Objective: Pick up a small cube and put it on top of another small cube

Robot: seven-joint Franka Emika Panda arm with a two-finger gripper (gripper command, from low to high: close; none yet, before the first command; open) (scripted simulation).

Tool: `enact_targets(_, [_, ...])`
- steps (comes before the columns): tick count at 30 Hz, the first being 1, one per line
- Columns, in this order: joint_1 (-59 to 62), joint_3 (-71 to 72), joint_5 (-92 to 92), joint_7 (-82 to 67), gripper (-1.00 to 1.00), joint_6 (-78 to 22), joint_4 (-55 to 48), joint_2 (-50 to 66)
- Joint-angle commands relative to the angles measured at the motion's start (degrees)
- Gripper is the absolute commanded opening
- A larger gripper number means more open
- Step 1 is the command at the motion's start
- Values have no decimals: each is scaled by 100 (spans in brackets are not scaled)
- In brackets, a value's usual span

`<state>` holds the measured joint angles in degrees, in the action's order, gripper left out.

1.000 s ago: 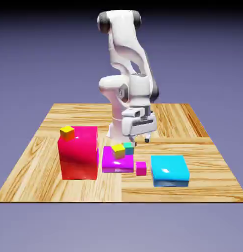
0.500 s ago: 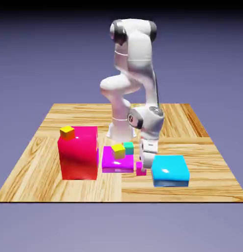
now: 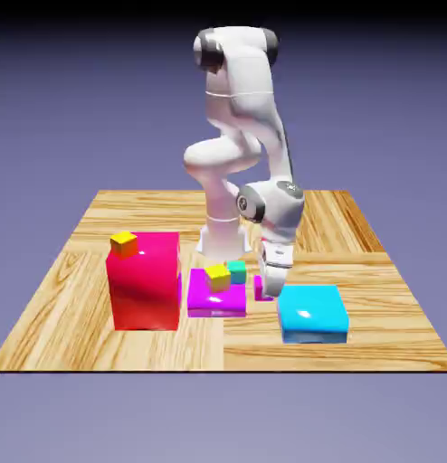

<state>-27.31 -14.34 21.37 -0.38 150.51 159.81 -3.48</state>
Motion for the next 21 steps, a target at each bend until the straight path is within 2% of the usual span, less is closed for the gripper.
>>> enact_targets(1, [173, 68, -99, 214, -100, -212, 25, -208])
enact_targets(11, [2123, 721, -1108, 2310, -100, -2352, 277, -2267])
enact_targets(12, [2123, 721, -1108, 2310, -100, -2353, 277, -2267])
enact_targets(18, [2225, 633, -904, 2413, -100, -865, 695, -1197])
enact_targets(19, [2225, 633, -904, 2413, 100, -864, 695, -1197])
enact_targets(21, [2208, 648, -938, 2396, 100, -1113, 625, -1376])
